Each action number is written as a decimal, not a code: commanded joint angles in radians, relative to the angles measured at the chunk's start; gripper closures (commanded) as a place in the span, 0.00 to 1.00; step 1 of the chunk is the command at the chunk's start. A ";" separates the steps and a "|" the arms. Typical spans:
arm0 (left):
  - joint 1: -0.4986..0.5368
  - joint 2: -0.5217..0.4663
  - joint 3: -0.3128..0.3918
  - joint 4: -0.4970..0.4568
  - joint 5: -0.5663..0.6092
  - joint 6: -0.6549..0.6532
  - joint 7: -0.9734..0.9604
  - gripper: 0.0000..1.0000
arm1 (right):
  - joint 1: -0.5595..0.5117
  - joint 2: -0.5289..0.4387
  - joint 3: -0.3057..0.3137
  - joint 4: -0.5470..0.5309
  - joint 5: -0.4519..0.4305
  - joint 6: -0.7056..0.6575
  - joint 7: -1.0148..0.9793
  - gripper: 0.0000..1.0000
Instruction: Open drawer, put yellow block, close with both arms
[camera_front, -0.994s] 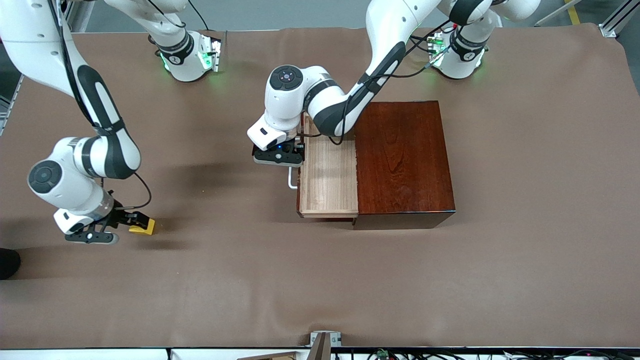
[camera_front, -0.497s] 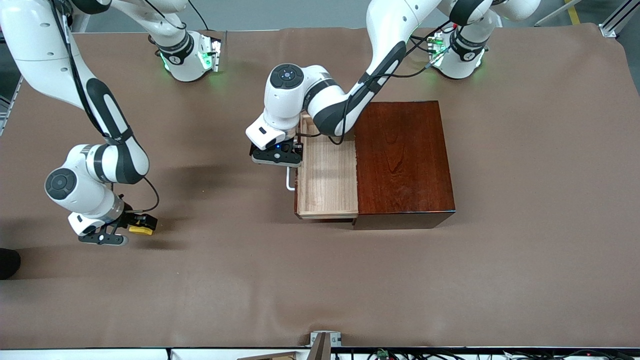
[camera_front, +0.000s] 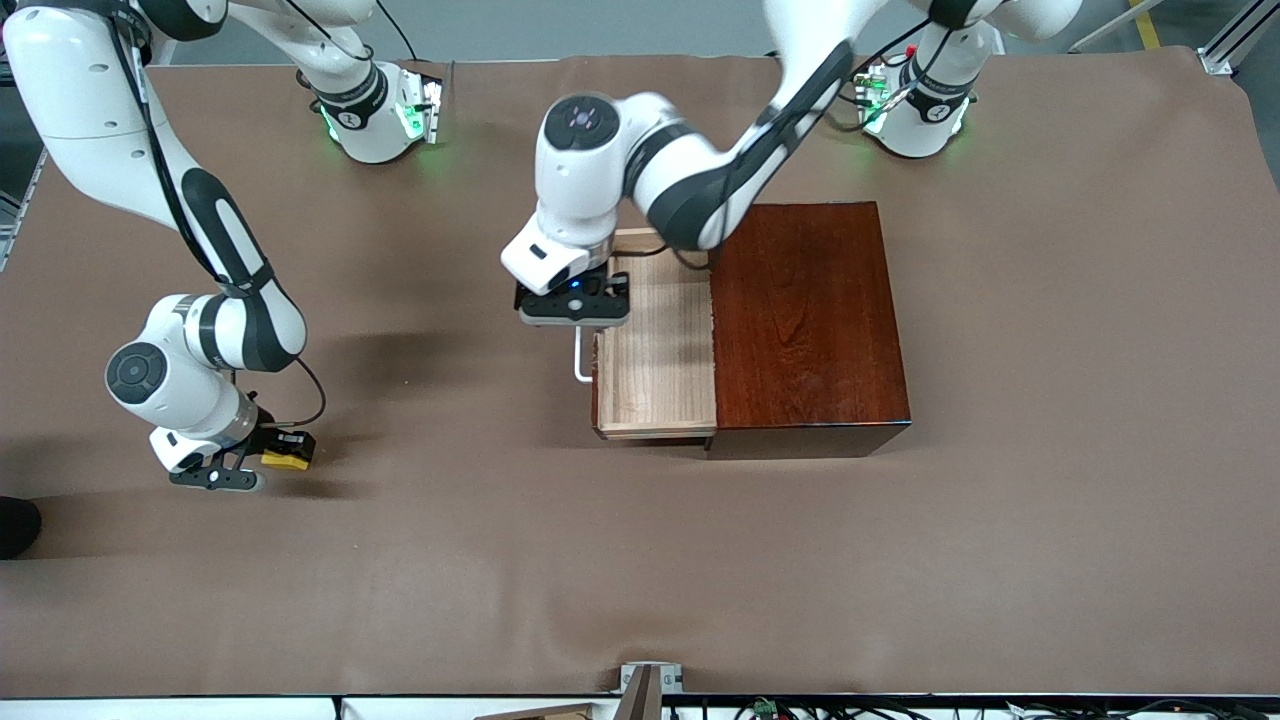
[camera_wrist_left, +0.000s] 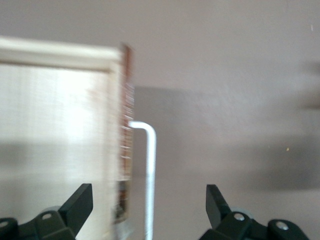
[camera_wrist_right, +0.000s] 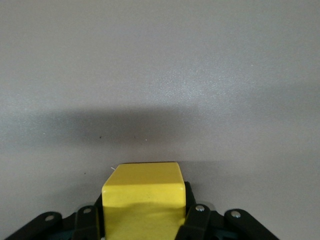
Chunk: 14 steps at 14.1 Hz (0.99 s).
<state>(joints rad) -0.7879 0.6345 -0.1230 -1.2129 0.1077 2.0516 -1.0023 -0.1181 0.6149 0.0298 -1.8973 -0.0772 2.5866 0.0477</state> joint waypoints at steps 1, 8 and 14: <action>0.080 -0.137 0.002 -0.031 -0.097 -0.128 -0.001 0.00 | -0.011 -0.012 0.015 -0.002 -0.010 -0.003 0.017 1.00; 0.396 -0.384 0.002 -0.056 -0.137 -0.493 0.319 0.00 | 0.015 -0.118 0.035 0.007 -0.012 -0.169 -0.018 1.00; 0.672 -0.501 0.000 -0.174 -0.137 -0.545 0.606 0.00 | 0.023 -0.175 0.079 0.127 -0.009 -0.362 -0.173 1.00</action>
<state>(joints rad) -0.1761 0.1900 -0.1122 -1.2945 -0.0079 1.5012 -0.4447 -0.0917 0.4504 0.0812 -1.8212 -0.0776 2.2839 -0.0902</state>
